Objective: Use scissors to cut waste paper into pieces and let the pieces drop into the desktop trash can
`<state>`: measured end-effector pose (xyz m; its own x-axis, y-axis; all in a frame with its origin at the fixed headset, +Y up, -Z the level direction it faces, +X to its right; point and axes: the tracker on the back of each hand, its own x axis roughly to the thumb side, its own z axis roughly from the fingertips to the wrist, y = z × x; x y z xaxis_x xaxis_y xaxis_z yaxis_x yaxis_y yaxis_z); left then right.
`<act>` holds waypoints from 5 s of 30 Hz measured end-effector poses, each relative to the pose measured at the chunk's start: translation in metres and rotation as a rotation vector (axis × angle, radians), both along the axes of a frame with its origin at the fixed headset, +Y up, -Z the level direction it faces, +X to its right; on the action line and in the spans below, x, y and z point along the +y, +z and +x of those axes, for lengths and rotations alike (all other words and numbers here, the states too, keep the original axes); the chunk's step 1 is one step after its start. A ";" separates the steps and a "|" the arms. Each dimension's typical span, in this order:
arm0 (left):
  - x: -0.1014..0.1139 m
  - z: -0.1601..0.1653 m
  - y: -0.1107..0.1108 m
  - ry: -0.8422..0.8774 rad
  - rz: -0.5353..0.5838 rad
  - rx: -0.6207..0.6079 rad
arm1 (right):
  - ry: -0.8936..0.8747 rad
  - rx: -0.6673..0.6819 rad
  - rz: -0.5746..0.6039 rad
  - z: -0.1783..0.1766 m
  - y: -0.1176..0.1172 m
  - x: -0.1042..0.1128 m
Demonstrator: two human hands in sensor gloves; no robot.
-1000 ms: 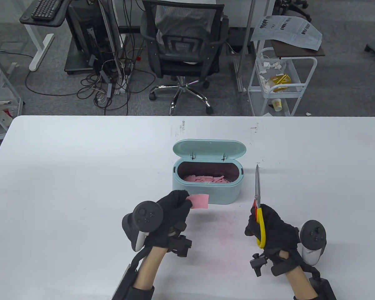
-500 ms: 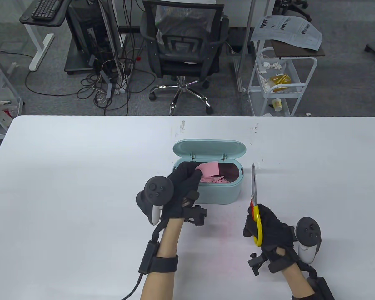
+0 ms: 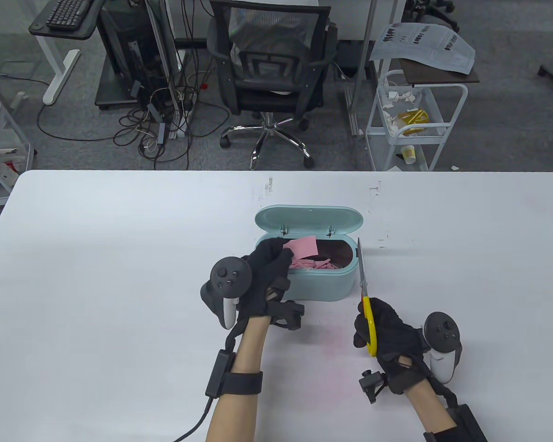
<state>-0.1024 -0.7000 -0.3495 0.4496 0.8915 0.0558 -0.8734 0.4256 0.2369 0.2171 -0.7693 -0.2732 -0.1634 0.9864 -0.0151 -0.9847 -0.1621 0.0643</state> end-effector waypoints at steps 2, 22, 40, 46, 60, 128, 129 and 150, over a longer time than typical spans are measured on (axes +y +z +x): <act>-0.001 -0.001 -0.001 0.016 -0.008 -0.013 | -0.025 0.003 -0.020 -0.003 -0.002 0.000; -0.005 -0.006 0.000 0.077 -0.001 -0.024 | 0.039 0.282 -0.205 -0.069 -0.020 -0.002; -0.005 -0.005 0.001 0.051 0.002 -0.009 | 0.071 0.233 -0.159 -0.075 -0.031 0.002; -0.005 -0.005 0.001 0.042 0.005 -0.003 | 0.039 0.226 -0.172 -0.076 -0.032 0.002; -0.005 -0.005 0.001 0.023 0.009 0.007 | 0.011 0.171 -0.157 -0.071 -0.034 0.002; -0.007 -0.006 0.004 0.052 0.024 0.019 | -0.022 0.172 -0.120 -0.077 -0.036 0.000; -0.007 -0.006 0.004 0.052 0.025 0.020 | -0.028 0.159 -0.114 -0.075 -0.036 0.000; -0.008 -0.007 0.004 0.073 0.024 0.030 | 0.017 0.354 -0.172 -0.077 -0.024 -0.008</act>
